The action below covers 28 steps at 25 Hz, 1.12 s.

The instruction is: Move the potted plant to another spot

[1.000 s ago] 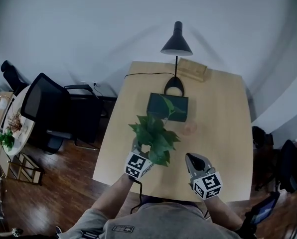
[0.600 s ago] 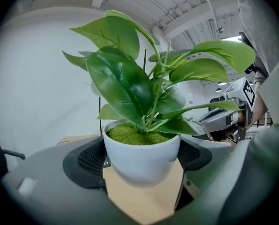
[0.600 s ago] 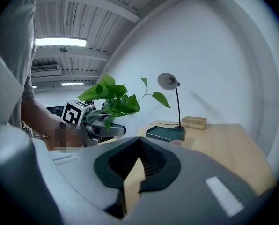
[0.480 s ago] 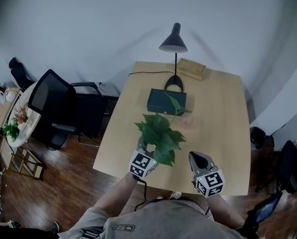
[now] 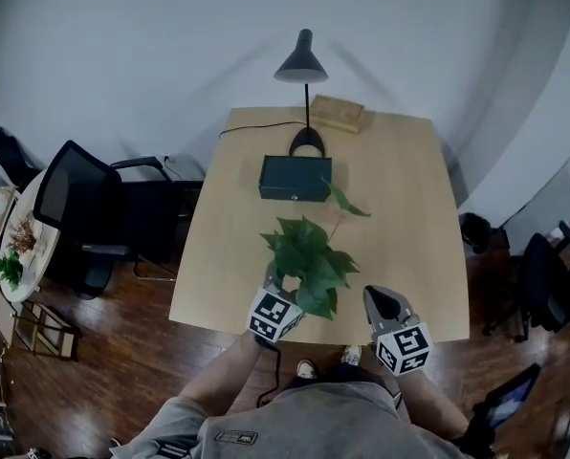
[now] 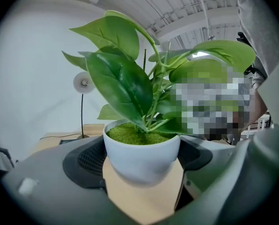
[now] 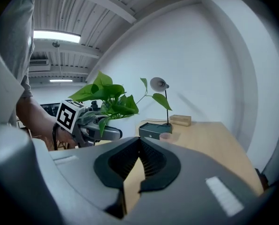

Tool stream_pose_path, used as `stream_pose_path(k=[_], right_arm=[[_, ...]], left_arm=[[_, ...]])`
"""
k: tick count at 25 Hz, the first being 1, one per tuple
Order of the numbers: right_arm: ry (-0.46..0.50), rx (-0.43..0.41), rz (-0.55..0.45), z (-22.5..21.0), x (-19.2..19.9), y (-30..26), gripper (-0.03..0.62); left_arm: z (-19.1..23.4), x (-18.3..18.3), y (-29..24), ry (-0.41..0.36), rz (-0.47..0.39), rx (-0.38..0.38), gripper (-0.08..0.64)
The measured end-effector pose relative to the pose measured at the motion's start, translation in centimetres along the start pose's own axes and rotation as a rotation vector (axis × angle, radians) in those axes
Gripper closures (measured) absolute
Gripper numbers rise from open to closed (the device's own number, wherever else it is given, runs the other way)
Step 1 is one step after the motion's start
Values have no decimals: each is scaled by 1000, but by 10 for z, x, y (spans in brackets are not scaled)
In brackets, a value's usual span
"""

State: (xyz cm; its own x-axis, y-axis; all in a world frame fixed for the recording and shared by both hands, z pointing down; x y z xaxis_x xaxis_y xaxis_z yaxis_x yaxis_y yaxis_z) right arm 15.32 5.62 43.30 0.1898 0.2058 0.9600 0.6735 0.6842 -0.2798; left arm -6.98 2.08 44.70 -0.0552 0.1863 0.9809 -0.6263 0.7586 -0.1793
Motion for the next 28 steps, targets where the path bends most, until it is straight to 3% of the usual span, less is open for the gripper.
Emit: stream_pose_path(k=[9,22,28], right_arm=[[-6,52,-32,-49,7,36,588],[-22,42,-45,-194,30,89,588],[-47,35,-11,-228,49,97,588]], left_arm=[[-41,-13,-61,-38,5,70,101],[-120,-18,-196,-14,24,46,101],[-135,-9,-232,13,51,31,101]])
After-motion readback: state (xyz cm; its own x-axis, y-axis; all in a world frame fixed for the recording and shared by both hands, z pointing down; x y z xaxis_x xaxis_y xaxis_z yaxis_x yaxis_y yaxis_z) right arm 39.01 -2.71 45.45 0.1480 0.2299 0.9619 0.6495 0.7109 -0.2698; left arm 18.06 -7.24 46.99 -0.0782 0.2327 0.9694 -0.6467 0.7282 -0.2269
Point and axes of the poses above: the fingertips, and each gripper's own axes: y backward along the fingers, z to its left, x out of its underside, the point moved 9 cm from there along y, backward along the fingers, and after that the axes turned 4 degrees about y, right-handed, at the moved point
